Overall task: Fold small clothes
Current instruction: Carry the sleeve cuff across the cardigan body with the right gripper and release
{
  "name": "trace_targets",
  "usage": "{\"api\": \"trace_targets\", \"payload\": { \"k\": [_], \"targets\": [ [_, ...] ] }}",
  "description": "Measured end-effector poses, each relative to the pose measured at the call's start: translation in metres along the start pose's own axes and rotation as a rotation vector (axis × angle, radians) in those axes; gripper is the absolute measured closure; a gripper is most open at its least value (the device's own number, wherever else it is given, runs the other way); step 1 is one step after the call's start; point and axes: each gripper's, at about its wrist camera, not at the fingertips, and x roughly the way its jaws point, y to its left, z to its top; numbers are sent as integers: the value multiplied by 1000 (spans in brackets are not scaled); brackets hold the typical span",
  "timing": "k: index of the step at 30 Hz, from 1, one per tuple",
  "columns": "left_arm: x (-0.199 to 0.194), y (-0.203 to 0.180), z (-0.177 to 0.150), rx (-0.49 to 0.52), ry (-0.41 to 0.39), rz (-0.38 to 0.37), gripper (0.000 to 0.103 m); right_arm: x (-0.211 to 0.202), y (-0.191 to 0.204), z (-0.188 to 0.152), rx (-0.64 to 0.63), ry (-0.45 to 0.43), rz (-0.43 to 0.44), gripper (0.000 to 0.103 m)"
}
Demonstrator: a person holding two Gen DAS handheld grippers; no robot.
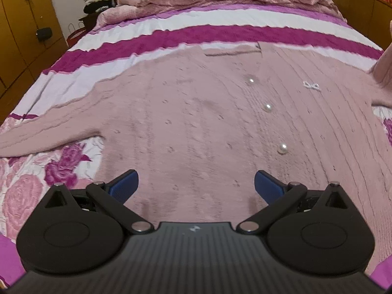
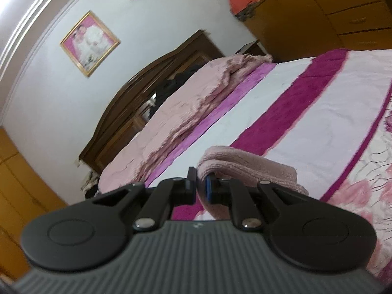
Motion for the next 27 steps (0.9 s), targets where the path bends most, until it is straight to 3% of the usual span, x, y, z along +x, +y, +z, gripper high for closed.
{"api": "trace_targets", "payload": {
  "k": [10,15,23,27],
  "targets": [
    [-16,44,10,-38,-20,71,0,11,77,-18,-52,27,87,93],
    [-25,70,20,-45,-29,66,0,21,119,-42,-80,58,133,93],
    [-27,108,23,-82,-46,123,0,39,172,-101,-88,141,210,93],
    [-18,121,11,-129,-18,113,0,51,191,-141,-137,191,213,93]
  ]
}}
